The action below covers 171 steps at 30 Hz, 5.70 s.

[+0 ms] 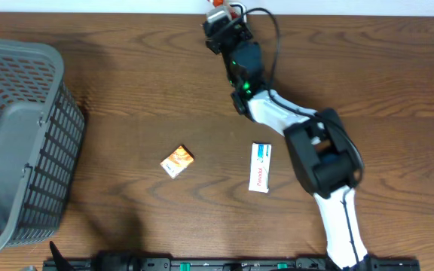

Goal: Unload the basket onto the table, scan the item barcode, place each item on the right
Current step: 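Carry the candy bar with the right gripper up to the white scanner, then carry the scanned candy bar with the right gripper off the table's right side, then lower the right gripper onto the white Panadol box and grasp it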

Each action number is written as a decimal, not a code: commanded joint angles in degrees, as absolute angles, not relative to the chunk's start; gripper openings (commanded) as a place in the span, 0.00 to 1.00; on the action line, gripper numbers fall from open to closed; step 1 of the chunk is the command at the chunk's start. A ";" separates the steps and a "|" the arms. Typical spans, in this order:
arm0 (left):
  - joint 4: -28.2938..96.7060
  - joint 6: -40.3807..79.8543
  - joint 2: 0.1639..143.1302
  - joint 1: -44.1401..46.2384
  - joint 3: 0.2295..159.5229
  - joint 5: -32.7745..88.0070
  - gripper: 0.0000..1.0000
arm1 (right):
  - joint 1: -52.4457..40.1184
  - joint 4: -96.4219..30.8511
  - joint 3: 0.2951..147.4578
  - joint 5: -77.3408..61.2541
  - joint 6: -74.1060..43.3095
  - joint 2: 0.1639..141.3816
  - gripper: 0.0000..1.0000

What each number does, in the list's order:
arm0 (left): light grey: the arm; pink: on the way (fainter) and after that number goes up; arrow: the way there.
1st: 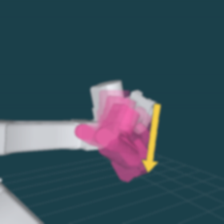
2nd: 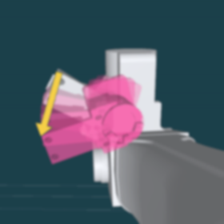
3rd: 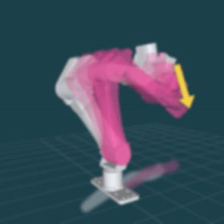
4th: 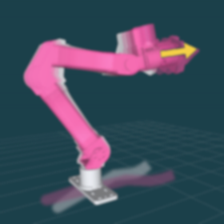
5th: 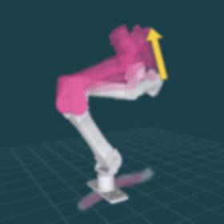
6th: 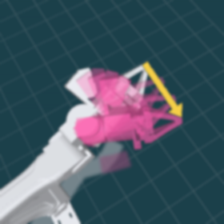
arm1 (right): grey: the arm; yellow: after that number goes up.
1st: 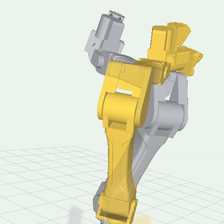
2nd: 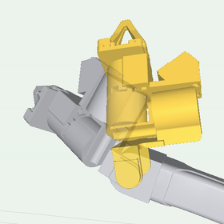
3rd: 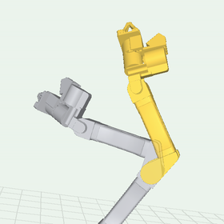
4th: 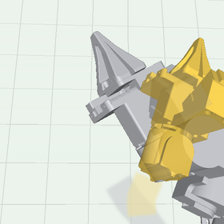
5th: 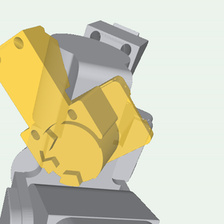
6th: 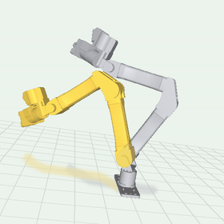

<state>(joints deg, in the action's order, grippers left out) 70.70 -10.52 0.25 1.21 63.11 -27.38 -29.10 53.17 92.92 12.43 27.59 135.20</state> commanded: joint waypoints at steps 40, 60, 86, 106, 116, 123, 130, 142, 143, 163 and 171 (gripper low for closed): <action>70.72 -10.41 0.19 0.93 63.22 -27.68 0.93 | -28.69 2.90 115.57 15.84 43.72 132.20 0.01; 70.72 -10.41 0.19 0.93 63.22 -27.68 0.93 | -5.34 -50.09 113.32 28.25 26.13 120.33 0.01; 70.72 -10.41 0.19 0.93 63.22 -27.68 0.93 | 30.50 -47.22 97.82 14.28 -0.21 117.32 0.99; 70.72 -10.41 0.19 0.93 63.22 -27.68 0.93 | -6.76 -78.83 93.14 -10.39 -20.25 105.58 0.01; 70.72 -10.41 0.19 0.93 63.22 -27.68 0.93 | -21.98 -71.66 74.02 -5.89 -32.71 105.58 0.01; 70.72 -10.41 0.19 0.93 63.22 -27.68 0.93 | -26.35 -62.65 63.99 -8.21 -38.13 105.58 0.01; 70.72 -10.41 0.19 0.93 63.22 -27.68 0.93 | -33.61 -47.24 58.06 -14.06 -41.08 105.60 0.01; 70.72 -10.41 0.19 0.95 63.22 -27.68 0.93 | -36.12 -9.93 58.57 -16.16 -37.04 105.58 0.38; 70.72 -10.41 0.19 0.93 63.22 -27.70 0.93 | -34.94 -10.15 60.27 -17.78 -29.87 105.56 0.55; 70.72 -10.41 0.19 0.93 63.22 -27.68 0.93 | -33.41 -43.42 80.18 -9.04 23.75 106.56 0.99; 70.72 -10.41 0.19 0.93 63.22 -27.68 0.93 | -31.90 -39.62 80.18 -9.06 24.08 108.71 0.99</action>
<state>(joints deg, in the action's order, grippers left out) 70.65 -10.52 0.25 1.21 63.11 -27.38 -32.73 -40.21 79.72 -10.22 22.17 106.50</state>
